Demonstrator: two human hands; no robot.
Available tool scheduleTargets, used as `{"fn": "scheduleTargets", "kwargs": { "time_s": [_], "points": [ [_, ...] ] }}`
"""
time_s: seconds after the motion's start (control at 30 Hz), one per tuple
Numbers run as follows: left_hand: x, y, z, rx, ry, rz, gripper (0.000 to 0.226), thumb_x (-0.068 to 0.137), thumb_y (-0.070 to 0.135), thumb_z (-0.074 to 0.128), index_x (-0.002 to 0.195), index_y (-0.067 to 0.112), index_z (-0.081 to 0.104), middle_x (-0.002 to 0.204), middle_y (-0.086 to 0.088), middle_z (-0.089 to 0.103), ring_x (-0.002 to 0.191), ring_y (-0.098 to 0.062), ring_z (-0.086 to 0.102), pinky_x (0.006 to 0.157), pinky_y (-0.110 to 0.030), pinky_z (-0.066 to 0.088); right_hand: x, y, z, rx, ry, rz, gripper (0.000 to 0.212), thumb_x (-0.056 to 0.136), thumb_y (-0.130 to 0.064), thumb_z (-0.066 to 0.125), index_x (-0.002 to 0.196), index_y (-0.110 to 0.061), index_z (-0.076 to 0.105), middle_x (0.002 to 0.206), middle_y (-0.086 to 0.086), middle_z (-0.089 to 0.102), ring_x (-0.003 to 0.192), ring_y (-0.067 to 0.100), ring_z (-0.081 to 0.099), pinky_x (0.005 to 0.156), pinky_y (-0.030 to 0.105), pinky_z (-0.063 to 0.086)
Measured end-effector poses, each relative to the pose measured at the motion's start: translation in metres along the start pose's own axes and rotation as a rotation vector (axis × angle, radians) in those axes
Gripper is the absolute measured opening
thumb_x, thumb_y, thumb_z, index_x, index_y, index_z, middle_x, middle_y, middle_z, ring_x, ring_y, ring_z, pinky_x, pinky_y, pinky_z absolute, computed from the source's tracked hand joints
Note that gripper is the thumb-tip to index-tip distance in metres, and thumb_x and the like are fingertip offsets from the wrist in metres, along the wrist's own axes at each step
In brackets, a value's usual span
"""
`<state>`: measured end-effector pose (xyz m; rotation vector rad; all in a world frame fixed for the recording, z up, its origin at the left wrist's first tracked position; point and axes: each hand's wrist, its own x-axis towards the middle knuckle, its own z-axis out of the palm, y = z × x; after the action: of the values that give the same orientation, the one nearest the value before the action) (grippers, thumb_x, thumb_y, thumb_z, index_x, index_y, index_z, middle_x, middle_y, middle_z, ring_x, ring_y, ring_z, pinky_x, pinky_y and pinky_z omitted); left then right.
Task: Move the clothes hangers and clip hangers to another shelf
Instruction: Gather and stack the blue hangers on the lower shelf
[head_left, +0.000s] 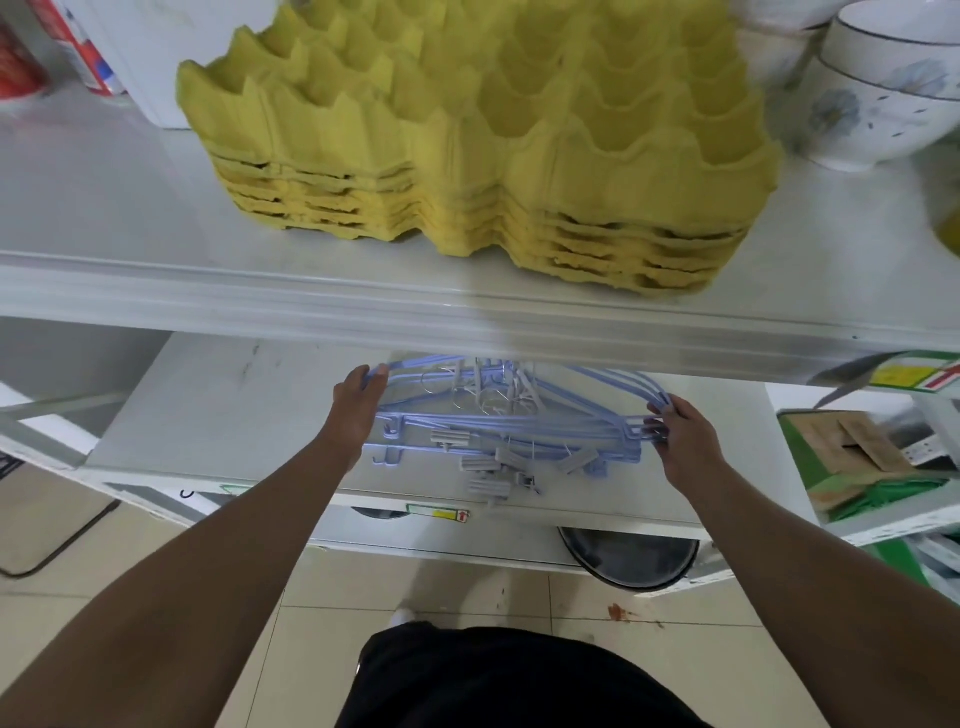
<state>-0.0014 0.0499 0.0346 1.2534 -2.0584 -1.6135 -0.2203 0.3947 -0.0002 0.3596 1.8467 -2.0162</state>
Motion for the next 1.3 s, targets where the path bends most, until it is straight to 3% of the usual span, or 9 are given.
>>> {"fn": "scheduleTargets", "kwargs": {
  "time_s": [0.13,0.27,0.37,0.57,0.8,0.93,1.03,1.17,1.3],
  "points": [
    [-0.008,0.005,0.008,0.008,-0.013,-0.004,0.046,0.098,0.049,0.041,0.129,0.015,0.052,0.124,-0.007,0.041,0.104,-0.021,0.044,0.090,-0.032,0.031,-0.009,-0.006,-0.014,0.017,0.008,0.002,0.022,0.105,-0.012,0.042,0.114,-0.011,0.062,0.092,0.005,0.065,0.069,0.017,0.057,0.061,0.026,0.049],
    [-0.014,0.014,0.018,-0.023,-0.086,0.093,0.048,0.094,0.052,0.045,0.105,0.006,0.056,0.094,-0.007,0.043,0.075,-0.018,0.039,0.069,-0.030,0.034,-0.027,-0.012,-0.034,0.056,0.059,-0.017,0.024,0.105,-0.011,0.040,0.104,-0.014,0.063,0.091,0.003,0.064,0.067,0.016,0.056,0.057,0.023,0.048],
    [-0.020,0.018,0.027,-0.006,-0.100,0.109,0.039,0.086,0.059,0.042,0.095,0.025,0.059,0.088,0.003,0.046,0.074,-0.013,0.043,0.070,-0.032,0.036,-0.038,-0.016,-0.049,0.084,0.109,-0.041,0.027,0.105,-0.010,0.040,0.096,-0.019,0.063,0.088,0.002,0.064,0.063,0.013,0.055,0.055,0.022,0.046],
    [-0.042,0.033,0.048,-0.022,-0.070,0.278,0.025,0.102,0.024,0.042,0.089,0.005,0.051,0.076,-0.008,0.036,0.063,-0.009,0.031,0.056,-0.015,0.032,-0.047,-0.020,-0.073,0.109,0.151,-0.074,0.029,0.105,-0.011,0.040,0.094,-0.020,0.065,0.078,0.001,0.064,0.060,0.012,0.054,0.047,0.018,0.044],
    [-0.063,0.046,0.102,-0.132,-0.107,0.290,0.036,0.083,0.048,0.046,0.074,0.014,0.044,0.069,0.000,0.026,0.059,-0.009,0.023,0.054,-0.027,0.022,-0.028,-0.030,-0.134,0.097,0.217,-0.043,0.021,0.105,-0.012,0.041,0.116,-0.012,0.058,0.087,0.002,0.061,0.062,0.013,0.050,0.046,0.017,0.043],
    [-0.082,0.044,0.152,-0.128,-0.066,0.277,0.038,0.090,0.032,0.051,0.089,-0.006,0.057,0.067,-0.005,0.035,0.054,-0.003,0.031,0.052,-0.019,0.031,-0.009,-0.035,-0.180,0.021,0.267,-0.005,0.025,0.105,-0.011,0.040,0.098,-0.021,0.062,0.078,0.002,0.059,0.062,0.013,0.047,0.044,0.016,0.042],
    [-0.092,0.035,0.184,-0.067,-0.062,0.198,0.037,0.088,0.040,0.055,0.101,0.006,0.063,0.072,-0.004,0.047,0.062,-0.009,0.045,0.061,-0.022,0.043,0.003,-0.033,-0.207,-0.036,0.264,-0.006,0.028,0.105,-0.007,0.040,0.090,-0.021,0.060,0.055,-0.003,0.061,0.060,0.014,0.042,0.044,0.017,0.038],
    [-0.081,0.002,0.201,-0.075,-0.028,0.067,0.059,0.069,0.069,0.052,0.102,0.022,0.065,0.075,-0.010,0.056,0.071,-0.026,0.057,0.071,-0.056,0.053,0.027,-0.014,-0.217,-0.206,0.223,-0.001,0.017,0.101,-0.001,0.043,0.101,-0.011,0.058,0.074,0.006,0.047,0.061,0.013,0.038,0.053,0.024,0.033],
    [-0.093,0.006,0.199,-0.077,-0.091,-0.033,0.058,0.075,0.068,0.050,0.108,0.022,0.063,0.100,-0.009,0.057,0.086,-0.023,0.056,0.075,-0.044,0.051,0.055,0.005,-0.221,-0.370,0.214,0.095,0.007,0.095,-0.016,0.050,0.097,-0.019,0.056,0.079,0.003,0.051,0.062,0.012,0.047,0.055,0.023,0.046]
  ]
}}
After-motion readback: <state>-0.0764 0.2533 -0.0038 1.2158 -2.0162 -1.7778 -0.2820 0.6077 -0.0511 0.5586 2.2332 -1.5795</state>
